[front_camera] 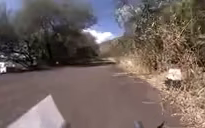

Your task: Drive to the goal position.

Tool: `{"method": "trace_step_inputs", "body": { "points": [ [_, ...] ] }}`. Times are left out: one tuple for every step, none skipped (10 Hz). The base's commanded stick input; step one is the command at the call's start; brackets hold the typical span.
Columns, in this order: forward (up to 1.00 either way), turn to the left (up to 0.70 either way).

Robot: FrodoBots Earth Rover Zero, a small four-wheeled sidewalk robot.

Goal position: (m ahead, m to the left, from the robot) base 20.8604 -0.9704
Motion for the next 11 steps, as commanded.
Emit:
{"method": "trace_step_inputs", "body": {
  "points": [
    [0.50, -0.50],
    [0.50, -0.50],
    [0.50, -0.50],
    [0.50, -0.50],
    [0.50, 0.00],
    [0.50, 0.00],
    [0.50, 0.00],
    [0.50, 0.00],
    [0.50, 0.00],
    [0.50, 0.00],
    [0.50, 0.00]
  ]
}}
